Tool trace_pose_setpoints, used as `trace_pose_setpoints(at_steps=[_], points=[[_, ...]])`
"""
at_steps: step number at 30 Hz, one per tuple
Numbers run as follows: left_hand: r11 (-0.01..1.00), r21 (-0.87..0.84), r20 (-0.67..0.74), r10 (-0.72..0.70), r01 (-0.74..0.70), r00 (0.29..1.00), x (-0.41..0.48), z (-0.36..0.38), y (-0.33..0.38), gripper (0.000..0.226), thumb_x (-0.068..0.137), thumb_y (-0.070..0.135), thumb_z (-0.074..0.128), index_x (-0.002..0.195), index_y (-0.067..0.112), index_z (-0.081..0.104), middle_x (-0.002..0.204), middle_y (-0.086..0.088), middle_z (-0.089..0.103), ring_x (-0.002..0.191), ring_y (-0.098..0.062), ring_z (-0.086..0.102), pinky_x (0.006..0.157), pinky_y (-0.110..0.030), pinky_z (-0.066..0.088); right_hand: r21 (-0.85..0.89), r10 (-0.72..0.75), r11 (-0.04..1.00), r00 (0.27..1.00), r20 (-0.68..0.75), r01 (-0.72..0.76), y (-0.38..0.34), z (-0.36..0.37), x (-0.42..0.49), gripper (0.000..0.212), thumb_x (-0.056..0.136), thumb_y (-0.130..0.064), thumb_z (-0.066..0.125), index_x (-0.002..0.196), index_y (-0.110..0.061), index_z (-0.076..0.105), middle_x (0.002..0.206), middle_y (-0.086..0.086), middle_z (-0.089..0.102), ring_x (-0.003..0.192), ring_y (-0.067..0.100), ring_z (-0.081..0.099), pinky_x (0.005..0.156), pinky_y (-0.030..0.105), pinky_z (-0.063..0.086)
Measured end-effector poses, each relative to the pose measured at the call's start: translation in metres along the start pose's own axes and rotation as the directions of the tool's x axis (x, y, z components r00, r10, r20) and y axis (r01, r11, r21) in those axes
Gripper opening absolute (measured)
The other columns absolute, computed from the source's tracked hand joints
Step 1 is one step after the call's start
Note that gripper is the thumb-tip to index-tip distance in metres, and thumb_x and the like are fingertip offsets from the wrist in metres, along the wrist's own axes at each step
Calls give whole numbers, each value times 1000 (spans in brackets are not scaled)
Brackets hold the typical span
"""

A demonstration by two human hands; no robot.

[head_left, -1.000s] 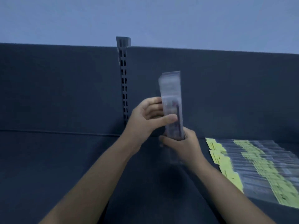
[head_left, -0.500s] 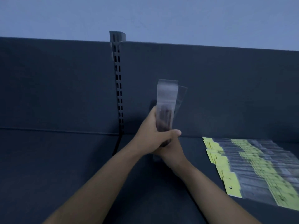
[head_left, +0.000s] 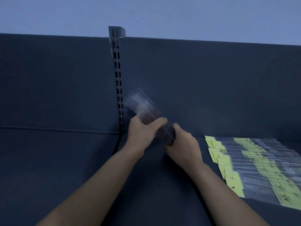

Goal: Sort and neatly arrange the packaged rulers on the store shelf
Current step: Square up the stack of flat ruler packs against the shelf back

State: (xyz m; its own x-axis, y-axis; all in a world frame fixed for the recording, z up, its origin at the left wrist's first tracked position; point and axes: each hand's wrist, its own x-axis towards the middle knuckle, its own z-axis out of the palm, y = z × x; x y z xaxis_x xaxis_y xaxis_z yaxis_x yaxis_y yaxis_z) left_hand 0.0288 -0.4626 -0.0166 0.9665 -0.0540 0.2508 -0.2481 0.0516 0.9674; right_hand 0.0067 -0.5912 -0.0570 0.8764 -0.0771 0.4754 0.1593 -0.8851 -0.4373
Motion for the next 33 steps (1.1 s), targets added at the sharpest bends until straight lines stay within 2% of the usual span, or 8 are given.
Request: trace_pose_setpoints(at_steps=[7, 10, 16, 22, 24, 27, 30, 33], points=[[925, 220, 75, 301, -310, 951, -16, 9, 13, 50, 69, 38, 83, 106, 27, 53, 95, 25, 66, 88, 10, 63, 67, -7, 48, 570, 117, 818, 992, -38, -74, -26, 11, -8, 26, 74, -10, 65, 71, -31, 51, 63, -21, 64, 59, -7, 60, 46, 11, 42], [931, 248, 178, 228, -268, 957, -20, 13, 9, 63, 66, 40, 86, 116, 28, 48, 104, 22, 64, 100, 9, 60, 78, -9, 49, 558, 166, 815, 986, 32, -155, -29, 18, -8, 13, 87, -5, 52, 77, -11, 58, 64, -2, 65, 60, 9, 64, 49, 34, 52], [948, 251, 257, 131, -197, 957, -17, 12, -1, 81, 73, 20, 82, 139, 28, 37, 124, 15, 59, 117, 2, 54, 97, -18, 45, 957, 139, 228, 979, 152, -181, -26, 14, -2, 16, 97, 6, 41, 99, 0, 56, 76, 3, 62, 63, 0, 63, 56, 14, 50], [885, 311, 253, 274, -346, 928, -11, -2, 8, 103, 82, 19, 72, 154, 24, -2, 158, 4, 23, 144, -8, 23, 118, -41, 27, 703, 33, 710, 999, 25, -41, -9, -5, 4, 21, 67, -9, 64, 82, -22, 58, 74, -10, 65, 67, 4, 60, 59, 25, 47], [556, 626, 238, 532, -547, 813, -7, -17, 12, 118, 76, 37, 76, 151, 16, -13, 161, -9, -8, 149, -21, -3, 121, -45, 6, 479, 1, 876, 993, 115, -56, 5, -24, 12, 25, 64, -7, 60, 75, -24, 46, 65, -10, 57, 60, 10, 51, 54, 30, 40], [102, 795, 350, 730, -599, 588, -7, -30, 16, 115, 71, 55, 70, 150, 15, -3, 154, -23, -13, 147, -34, -8, 118, -47, -4, -43, -34, 998, 974, 224, 45, 19, -45, 17, 25, 68, -10, 52, 77, -26, 35, 67, -6, 52, 69, 26, 52, 53, 33, 35], [123, 717, 549, 507, -686, 664, -4, -33, 19, 91, 74, 55, 66, 150, 26, 23, 158, -5, 20, 145, -18, 19, 116, -42, 0, -194, -89, 968, 942, 324, 159, 17, -48, 12, 25, 75, -10, 51, 79, -30, 35, 75, -6, 54, 78, 29, 56, 58, 33, 38], [180, 717, 661, 128, -673, 739, 0, -40, 16, 42, 82, 56, 61, 121, 39, 56, 111, 19, 65, 103, -1, 55, 110, -32, 16, -213, -137, 948, 908, 396, 236, 12, -48, 9, 28, 74, -10, 51, 79, -34, 38, 73, -8, 50, 72, 24, 52, 54, 32, 34]])
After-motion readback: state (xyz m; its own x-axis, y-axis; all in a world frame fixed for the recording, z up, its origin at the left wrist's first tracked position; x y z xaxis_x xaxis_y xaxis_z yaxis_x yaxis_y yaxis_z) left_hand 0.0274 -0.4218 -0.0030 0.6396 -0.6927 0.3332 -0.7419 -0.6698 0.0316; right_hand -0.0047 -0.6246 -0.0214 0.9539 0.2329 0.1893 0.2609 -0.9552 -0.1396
